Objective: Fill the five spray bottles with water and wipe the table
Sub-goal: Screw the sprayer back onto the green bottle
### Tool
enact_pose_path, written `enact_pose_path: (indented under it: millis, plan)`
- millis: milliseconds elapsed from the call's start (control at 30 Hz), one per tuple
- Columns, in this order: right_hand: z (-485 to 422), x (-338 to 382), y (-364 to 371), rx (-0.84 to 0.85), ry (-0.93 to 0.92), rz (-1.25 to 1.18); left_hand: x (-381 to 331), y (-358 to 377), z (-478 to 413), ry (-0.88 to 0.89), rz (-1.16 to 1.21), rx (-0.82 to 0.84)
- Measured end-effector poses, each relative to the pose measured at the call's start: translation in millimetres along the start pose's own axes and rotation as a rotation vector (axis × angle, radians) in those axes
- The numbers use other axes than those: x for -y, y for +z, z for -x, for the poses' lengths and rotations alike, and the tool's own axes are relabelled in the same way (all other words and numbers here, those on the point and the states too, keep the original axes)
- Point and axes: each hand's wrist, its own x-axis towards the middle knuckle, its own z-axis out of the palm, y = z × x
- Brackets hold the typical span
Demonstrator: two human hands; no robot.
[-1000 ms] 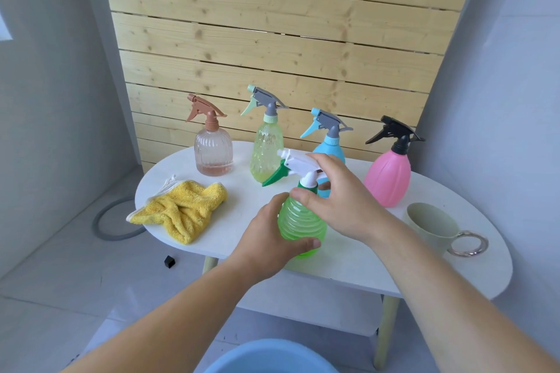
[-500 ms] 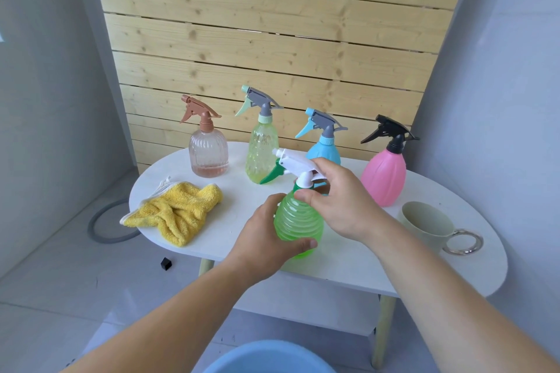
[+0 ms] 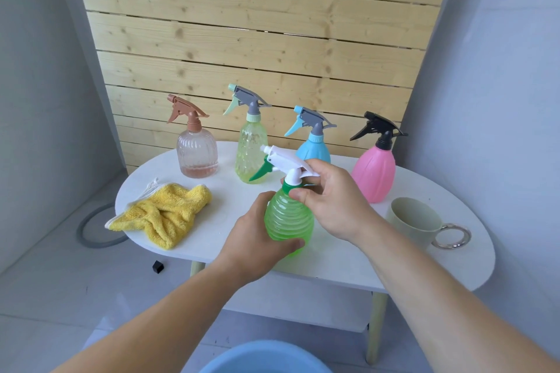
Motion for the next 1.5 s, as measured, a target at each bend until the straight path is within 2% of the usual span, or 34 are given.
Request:
enact_pose_path:
  millis: [233,400,733,867,1167,1500]
  plan:
    - [14.3,8.4,-24.3,-0.085,0.170,0.069,-27.5,-3.4,-5.3,0.026,0.073,-0.058]
    - [29.9,26.7,-75.1,-0.060,0.166,0.038,-85.2,15.3,-21.7,0.111,0.137,-0.051]
    - [39.4,13.8,-196.8,-0.280,0.184,0.083,-190.3,103.0,-82.6,0.267,0.099,0.200]
    - [37.9,-16.3,-230.1,-0.312,0.207,0.088,-206.7,140.2,-110.0,0.217,0.062,0.335]
    - [24.9,-102.9,-251.6,-0.395,0.297,-0.006,-191.2,199.0,-146.7,-0.078,0.105,0.520]
    - [13.9,-140.3,-253.0,-0.386,0.285,-0.011,-184.9,212.2,-186.6,-0.134,-0.150,0.642]
